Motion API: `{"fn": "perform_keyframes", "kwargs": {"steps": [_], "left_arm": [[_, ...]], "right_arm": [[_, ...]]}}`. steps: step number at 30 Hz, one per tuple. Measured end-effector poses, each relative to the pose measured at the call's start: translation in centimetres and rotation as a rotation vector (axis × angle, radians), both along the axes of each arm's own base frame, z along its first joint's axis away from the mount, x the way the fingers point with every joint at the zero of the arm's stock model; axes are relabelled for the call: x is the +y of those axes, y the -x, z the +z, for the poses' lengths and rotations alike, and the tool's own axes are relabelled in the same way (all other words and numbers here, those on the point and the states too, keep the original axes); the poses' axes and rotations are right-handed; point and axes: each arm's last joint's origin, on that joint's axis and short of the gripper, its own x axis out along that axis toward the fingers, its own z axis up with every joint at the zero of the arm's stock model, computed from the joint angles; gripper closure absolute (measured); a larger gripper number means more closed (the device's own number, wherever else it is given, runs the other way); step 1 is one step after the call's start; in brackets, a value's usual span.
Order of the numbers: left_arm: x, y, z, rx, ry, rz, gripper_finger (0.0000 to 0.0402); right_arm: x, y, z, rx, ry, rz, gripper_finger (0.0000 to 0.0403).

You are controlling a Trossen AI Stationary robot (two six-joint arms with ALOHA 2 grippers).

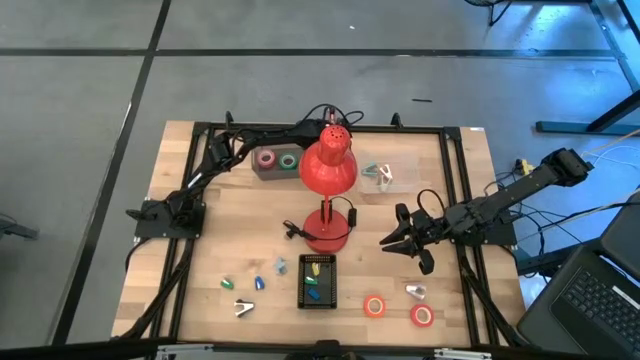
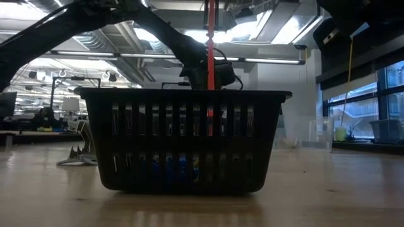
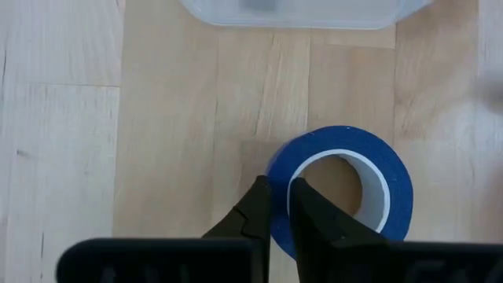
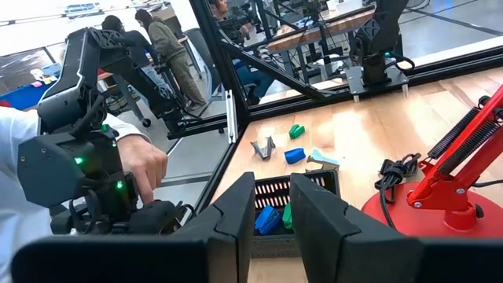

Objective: Pick and place Stapler, Stapler remover, tape
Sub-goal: Put the dark blue tape into the black transparent bin, then put the blue tape into the black transparent bin

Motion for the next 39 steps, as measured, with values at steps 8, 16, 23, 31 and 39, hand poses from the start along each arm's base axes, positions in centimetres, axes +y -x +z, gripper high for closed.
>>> {"fn": "perform_keyframes", "kwargs": {"steps": [8,16,23,31,39], "left_arm": [[-0.1,0.0,0.0,0.001,0.009,-0.013,0.0384],[-0.1,0.2,2.0,0.014,-0.038,-0.020,0.0397],[-0.4,0.0,2.0,0.005,0.018,-0.009,0.0400],[-1.4,-0.4,2.0,-0.006,0.013,-0.110,0.0360],[-0.8,0.4,2.0,0.107,-0.073,0.027,0.0240]], "right_arm": [[0.0,0.0,0.0,0.000,0.000,0.000,0.0319],[0.0,0.0,0.0,0.000,0.001,0.000,0.0319],[0.1,0.0,0.0,0.001,-0.007,0.003,0.0319],[0.4,0.2,0.0,0.002,-0.006,0.026,0.0319],[0.4,0.2,0.0,0.002,-0.006,0.026,0.0319]]}}
